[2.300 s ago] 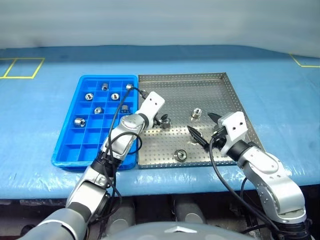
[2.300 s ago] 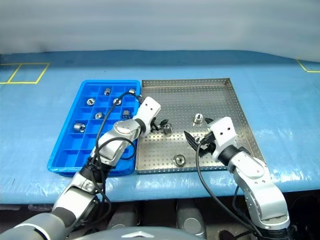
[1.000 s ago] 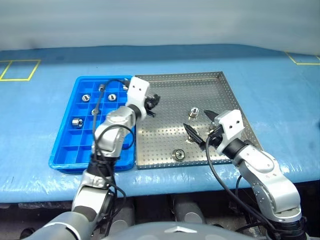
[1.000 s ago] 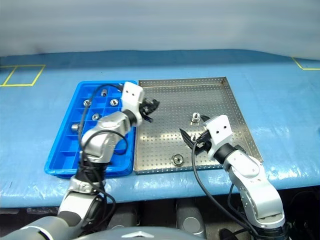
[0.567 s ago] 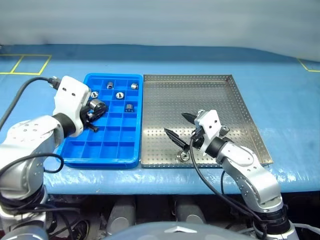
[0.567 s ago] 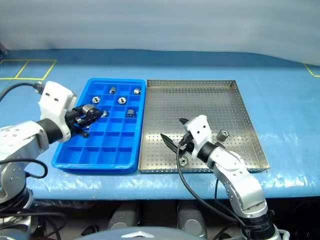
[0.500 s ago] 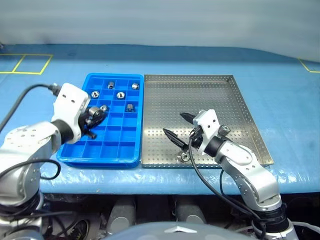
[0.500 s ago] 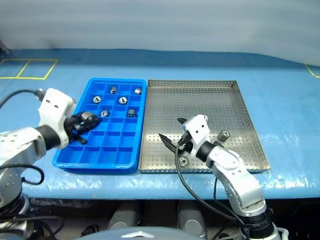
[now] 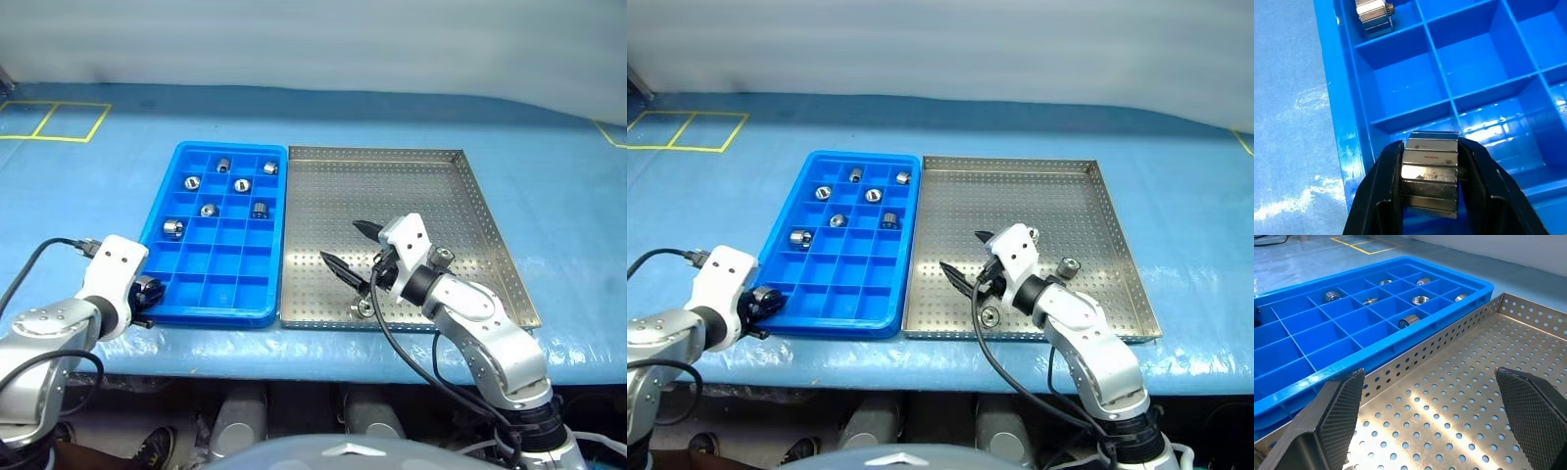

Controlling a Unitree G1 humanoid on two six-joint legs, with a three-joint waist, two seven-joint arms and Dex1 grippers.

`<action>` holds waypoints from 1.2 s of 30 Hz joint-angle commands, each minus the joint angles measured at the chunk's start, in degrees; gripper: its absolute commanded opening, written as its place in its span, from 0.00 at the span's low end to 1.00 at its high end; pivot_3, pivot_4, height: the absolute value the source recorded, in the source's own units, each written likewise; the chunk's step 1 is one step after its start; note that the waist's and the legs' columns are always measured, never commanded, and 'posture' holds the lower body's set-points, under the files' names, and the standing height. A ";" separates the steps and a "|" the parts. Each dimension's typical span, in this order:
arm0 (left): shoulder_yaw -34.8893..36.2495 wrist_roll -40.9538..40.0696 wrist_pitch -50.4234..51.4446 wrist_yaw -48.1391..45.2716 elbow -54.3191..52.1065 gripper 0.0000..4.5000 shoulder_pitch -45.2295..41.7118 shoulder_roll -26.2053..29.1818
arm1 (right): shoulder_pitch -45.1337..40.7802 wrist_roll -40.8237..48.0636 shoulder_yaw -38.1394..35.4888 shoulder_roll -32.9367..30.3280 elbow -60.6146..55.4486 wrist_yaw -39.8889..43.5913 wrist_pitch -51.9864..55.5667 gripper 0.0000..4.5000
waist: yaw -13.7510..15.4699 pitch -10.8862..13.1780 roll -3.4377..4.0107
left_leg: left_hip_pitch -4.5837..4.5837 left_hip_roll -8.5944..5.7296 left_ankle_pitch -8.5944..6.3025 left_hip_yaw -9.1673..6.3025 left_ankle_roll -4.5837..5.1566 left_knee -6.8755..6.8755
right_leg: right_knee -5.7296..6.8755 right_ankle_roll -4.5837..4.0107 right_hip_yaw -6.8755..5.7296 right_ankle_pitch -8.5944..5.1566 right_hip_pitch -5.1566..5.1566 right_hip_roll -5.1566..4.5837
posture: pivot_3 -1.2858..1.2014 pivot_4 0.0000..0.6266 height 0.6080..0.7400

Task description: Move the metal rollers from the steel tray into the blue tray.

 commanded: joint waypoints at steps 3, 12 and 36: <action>-1.29 1.48 -5.08 2.50 1.23 0.51 -2.09 -1.47 | -1.39 0.11 -0.88 -0.18 -0.94 -0.05 -0.68 1.00 | 0.00 0.00 0.00 | 0.00 0.00 0.00 0.00 0.00 0.01 | 0.00 0.00 0.00 0.00 0.01 0.00 | 0.56 0.24 1.00; -2.96 -8.75 -17.14 -2.58 2.76 0.70 -16.69 -16.14 | -0.72 -1.06 -3.36 -0.19 -1.95 -2.99 -0.30 1.00 | 0.24 -0.03 0.00 | -0.04 -0.04 0.02 -0.01 -0.03 0.14 | -0.03 0.07 -0.03 0.06 0.10 -0.02 | 0.53 0.24 1.00; -47.28 2.51 -38.16 -21.20 38.26 0.70 -33.68 -21.64 | 11.30 -6.74 -14.90 -5.53 -16.33 -11.32 8.12 1.00 | -7.25 -0.08 0.09 | 0.00 -0.07 -0.03 0.22 0.06 0.16 | -0.02 0.23 0.33 0.13 0.04 0.07 | 0.42 0.24 1.00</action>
